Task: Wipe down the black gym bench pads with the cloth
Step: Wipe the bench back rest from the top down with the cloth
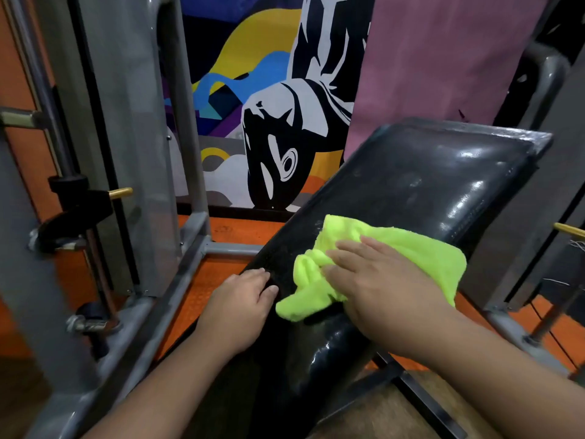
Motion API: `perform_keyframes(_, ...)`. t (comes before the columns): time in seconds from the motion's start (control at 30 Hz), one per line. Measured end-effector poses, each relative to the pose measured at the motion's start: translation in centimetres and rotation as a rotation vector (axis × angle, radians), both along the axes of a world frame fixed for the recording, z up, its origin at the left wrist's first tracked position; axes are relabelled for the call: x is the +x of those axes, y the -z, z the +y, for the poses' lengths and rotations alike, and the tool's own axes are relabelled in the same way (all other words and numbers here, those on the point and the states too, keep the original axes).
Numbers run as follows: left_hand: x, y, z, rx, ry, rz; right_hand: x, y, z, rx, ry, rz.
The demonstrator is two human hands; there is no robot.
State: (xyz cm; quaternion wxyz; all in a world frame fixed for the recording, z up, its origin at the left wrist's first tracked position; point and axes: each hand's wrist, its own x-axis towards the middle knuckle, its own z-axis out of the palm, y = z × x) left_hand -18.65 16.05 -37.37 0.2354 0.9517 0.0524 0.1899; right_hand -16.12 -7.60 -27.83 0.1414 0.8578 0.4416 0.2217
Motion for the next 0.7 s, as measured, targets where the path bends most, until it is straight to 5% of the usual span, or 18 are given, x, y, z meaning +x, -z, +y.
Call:
perform_keyframes(0.4,-0.3,0.2,-0.2,-0.037,0.008,0.000,-1.4,2.9,-3.0,0.107,-0.107,-0.014)
perform_keyframes(0.53,-0.2,0.1,-0.2,-0.020,-0.005,-0.004,-0.8,2.1,-1.0,0.178,0.002,-0.039)
perform_keyframes(0.7,-0.5,0.2,-0.2,-0.036,0.007,-0.014,-1.9,3.5,-2.6,0.093,-0.119,-0.031)
